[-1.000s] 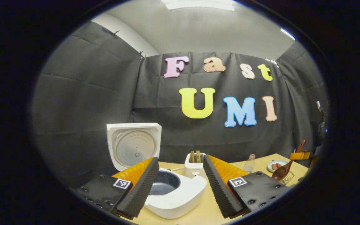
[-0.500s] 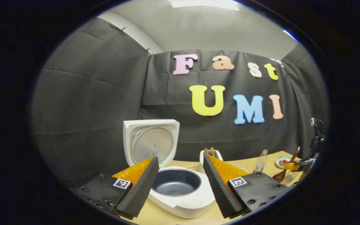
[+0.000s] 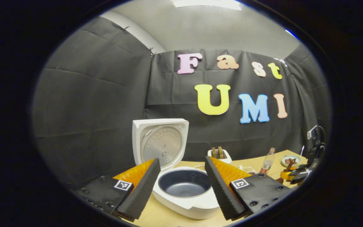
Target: Close the left gripper, press the button to open the rice cooker; take a wooden spoon from the chopstick holder with the right hand, scoop a spoonful of rice and pour it into the rice cooker, then put the wooden spoon back into the chopstick holder.
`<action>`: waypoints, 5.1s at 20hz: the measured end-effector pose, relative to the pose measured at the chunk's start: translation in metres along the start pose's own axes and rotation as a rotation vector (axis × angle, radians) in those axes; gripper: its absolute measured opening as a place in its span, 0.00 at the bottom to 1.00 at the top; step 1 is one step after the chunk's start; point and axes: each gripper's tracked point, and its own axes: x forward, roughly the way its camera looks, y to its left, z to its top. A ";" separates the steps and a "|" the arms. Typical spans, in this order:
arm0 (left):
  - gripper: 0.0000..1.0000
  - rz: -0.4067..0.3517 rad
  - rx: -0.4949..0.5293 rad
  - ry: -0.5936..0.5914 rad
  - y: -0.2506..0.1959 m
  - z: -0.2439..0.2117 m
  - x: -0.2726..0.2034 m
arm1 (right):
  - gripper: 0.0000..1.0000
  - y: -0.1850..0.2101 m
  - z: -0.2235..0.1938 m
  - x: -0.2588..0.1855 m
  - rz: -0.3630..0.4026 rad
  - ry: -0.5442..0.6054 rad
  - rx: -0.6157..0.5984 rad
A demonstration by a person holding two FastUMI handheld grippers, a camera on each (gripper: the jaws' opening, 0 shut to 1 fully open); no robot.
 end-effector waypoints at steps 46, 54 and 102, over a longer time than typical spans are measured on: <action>0.98 0.180 -0.025 -0.005 0.103 -0.012 -0.050 | 0.09 0.150 0.166 -0.001 0.633 0.049 1.073; 0.98 0.232 -0.045 0.007 0.132 -0.026 -0.066 | 0.09 0.233 0.174 0.026 0.679 0.076 0.917; 0.99 0.267 -0.046 0.031 0.124 -0.032 -0.054 | 0.10 0.214 0.212 0.005 0.511 -0.192 0.301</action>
